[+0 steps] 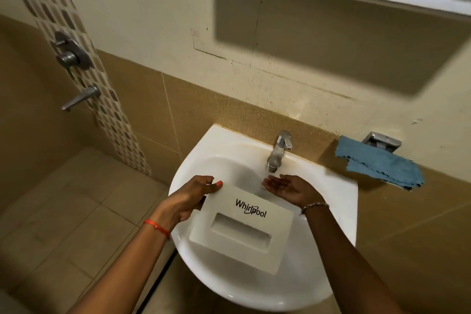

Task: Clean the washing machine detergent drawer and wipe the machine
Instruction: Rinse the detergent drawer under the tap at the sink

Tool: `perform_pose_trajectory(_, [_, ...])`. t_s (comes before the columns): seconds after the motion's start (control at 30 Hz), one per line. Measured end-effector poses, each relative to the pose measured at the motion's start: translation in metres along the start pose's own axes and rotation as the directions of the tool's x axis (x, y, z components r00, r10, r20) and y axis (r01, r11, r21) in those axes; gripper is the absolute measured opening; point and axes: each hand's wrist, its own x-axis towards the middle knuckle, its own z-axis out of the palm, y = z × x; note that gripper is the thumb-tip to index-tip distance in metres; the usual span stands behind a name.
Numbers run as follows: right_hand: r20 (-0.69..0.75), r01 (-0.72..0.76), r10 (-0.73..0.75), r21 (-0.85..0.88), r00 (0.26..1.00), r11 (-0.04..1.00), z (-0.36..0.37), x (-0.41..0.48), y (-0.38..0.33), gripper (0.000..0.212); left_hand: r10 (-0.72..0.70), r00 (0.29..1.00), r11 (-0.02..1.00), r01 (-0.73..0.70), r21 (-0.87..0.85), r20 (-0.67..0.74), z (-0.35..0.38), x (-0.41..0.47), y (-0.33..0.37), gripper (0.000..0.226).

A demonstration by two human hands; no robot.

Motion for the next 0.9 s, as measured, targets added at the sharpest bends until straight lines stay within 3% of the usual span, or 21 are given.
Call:
perform_pose_trajectory(0.23, [0.038, 0.029, -0.038, 0.225, 0.999, 0.974, 0.018, 0.026, 0.011, 0.023, 0.007, 0.999, 1.000, -0.007, 0.008, -0.033, -0.006, -0.005, -0.004, 0.013])
perform_pose_trajectory(0.43, [0.116, -0.038, 0.027, 0.095, 0.993, 0.995, 0.001, 0.020, 0.004, 0.028, 0.018, 0.999, 0.998, -0.020, -0.062, -0.039, -0.010, -0.006, -0.009, 0.010])
perform_pose_trajectory(0.57, [0.311, -0.056, 0.049, 0.013, 0.949, 0.998, -0.011, -0.009, -0.018, 0.048, 0.017, 0.999, 0.999, -0.018, -0.048, -0.032, -0.010, -0.004, -0.011, 0.017])
perform_pose_trajectory(0.67, [0.403, -0.020, 0.080, -0.151, 0.912, 0.988, -0.003, -0.047, -0.030, 0.037, 0.010, 0.999, 0.999, -0.011, -0.037, -0.036, -0.006, -0.001, -0.008, 0.020])
perform_pose_trajectory(0.77, [0.310, 0.117, 0.046, -0.487, 0.950, 0.866, 0.010, -0.078, -0.030, 0.016, 0.006, 0.997, 1.000, -0.007, -0.013, -0.072, -0.003, 0.003, -0.005, 0.012])
perform_pose_trajectory(0.83, [0.253, 0.207, -0.032, -0.705, 0.967, 0.678, 0.015, -0.092, -0.023, 0.029, 0.012, 0.998, 1.000, -0.012, 0.006, -0.068, -0.002, 0.005, -0.002, 0.011])
perform_pose_trajectory(0.9, [0.251, 0.246, -0.062, -0.814, 0.966, 0.526, 0.021, -0.105, -0.016, 0.031, 0.018, 0.997, 1.000, -0.016, 0.021, -0.078, -0.003, 0.009, -0.003, 0.031])
